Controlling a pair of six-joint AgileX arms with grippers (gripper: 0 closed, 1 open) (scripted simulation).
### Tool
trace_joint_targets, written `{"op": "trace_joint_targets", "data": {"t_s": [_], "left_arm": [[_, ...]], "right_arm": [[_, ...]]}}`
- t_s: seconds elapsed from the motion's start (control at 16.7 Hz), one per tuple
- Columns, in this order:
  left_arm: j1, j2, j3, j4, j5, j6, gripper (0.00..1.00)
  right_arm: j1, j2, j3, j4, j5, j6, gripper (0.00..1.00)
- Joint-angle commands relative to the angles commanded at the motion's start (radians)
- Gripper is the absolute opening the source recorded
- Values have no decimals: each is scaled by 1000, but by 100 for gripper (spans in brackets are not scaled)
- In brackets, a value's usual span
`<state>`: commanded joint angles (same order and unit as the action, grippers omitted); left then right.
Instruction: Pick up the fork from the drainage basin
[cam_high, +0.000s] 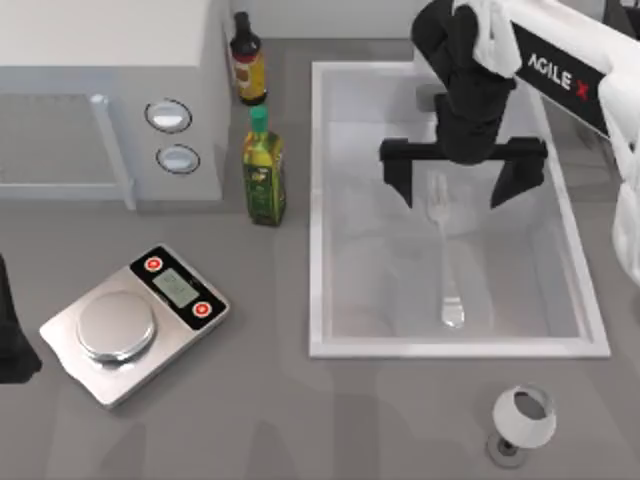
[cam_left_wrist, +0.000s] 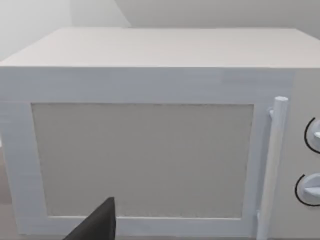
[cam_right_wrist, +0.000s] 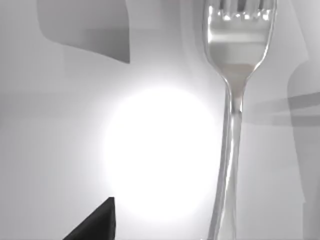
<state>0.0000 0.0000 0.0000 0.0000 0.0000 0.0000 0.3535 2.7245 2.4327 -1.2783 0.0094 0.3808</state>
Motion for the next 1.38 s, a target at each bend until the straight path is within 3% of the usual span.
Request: {"op": "trace_joint_targets", "data": {"t_s": [0.3, 0.66, 1.38], "left_arm": [[0, 0, 0, 0, 0, 0, 100], [0, 0, 0, 0, 0, 0, 100], [0, 0, 0, 0, 0, 0, 100]], "right_arm": [[3, 48, -183, 240, 1, 2, 100], [4, 59, -220, 279, 1, 2, 100], [4, 59, -220, 279, 1, 2, 10]]}}
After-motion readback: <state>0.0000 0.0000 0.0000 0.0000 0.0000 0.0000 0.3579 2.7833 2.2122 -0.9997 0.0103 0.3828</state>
